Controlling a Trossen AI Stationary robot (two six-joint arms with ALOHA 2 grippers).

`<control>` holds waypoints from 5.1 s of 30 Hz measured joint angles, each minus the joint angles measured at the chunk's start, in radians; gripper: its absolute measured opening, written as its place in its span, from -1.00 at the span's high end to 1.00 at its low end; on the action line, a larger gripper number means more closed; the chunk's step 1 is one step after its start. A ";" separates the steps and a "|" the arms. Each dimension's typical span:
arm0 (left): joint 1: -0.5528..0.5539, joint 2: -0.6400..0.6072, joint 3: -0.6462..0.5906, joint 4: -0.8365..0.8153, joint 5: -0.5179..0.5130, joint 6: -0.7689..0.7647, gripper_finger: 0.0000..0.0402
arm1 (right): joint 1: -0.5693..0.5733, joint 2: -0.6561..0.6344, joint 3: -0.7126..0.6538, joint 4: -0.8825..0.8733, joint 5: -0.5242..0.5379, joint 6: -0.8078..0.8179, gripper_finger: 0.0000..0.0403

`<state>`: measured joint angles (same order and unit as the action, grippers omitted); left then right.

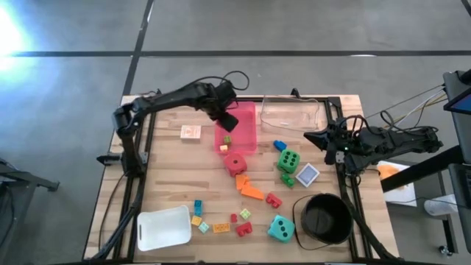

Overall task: Pick & Place Toys
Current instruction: Put the red game piece into the red bin, then put the green dice into the transparent bin

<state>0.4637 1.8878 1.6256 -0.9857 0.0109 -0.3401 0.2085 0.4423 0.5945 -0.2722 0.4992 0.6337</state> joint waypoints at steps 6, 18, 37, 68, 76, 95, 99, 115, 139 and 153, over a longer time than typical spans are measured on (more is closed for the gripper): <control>0.005 0.095 0.016 0.015 0.001 0.043 0.34 | 0.000 0.000 0.000 0.000 0.000 0.002 0.96; 0.005 0.184 0.023 0.080 0.016 0.088 0.34 | 0.000 -0.001 0.000 -0.001 0.000 0.003 0.96; 0.005 0.238 0.002 0.089 0.031 0.105 0.34 | 0.000 -0.002 0.000 -0.002 -0.001 -0.001 0.96; 0.007 0.225 -0.008 0.100 0.007 0.071 -0.34 | 0.000 -0.002 0.000 -0.001 -0.001 -0.001 0.96; -0.004 0.128 -0.008 0.095 0.003 0.029 -0.35 | 0.000 0.005 0.000 0.028 0.045 0.026 0.96; -0.120 -0.260 -0.010 0.044 -0.075 -0.012 -0.35 | -0.003 0.047 0.021 0.313 0.029 0.042 0.96; -0.127 -0.316 -0.010 0.029 -0.075 -0.032 -0.35 | -0.003 0.118 0.077 0.213 -0.037 0.026 0.89; -0.134 -0.432 -0.010 -0.128 -0.079 -0.088 -0.35 | -0.007 0.402 0.439 -0.439 -0.078 0.038 -0.39; -0.267 -0.561 -0.010 -0.105 -0.098 -0.104 -0.35 | -0.006 0.672 0.371 -0.735 -0.109 -0.043 -0.81; -0.314 -0.718 -0.143 -0.101 -0.150 -0.201 -0.35 | -0.004 0.754 0.244 -0.613 -0.115 -0.155 -0.81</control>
<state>0.1493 1.1693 1.4826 -1.0862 -0.1394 -0.5412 0.2047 1.1959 0.8388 -0.8852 0.3843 0.4787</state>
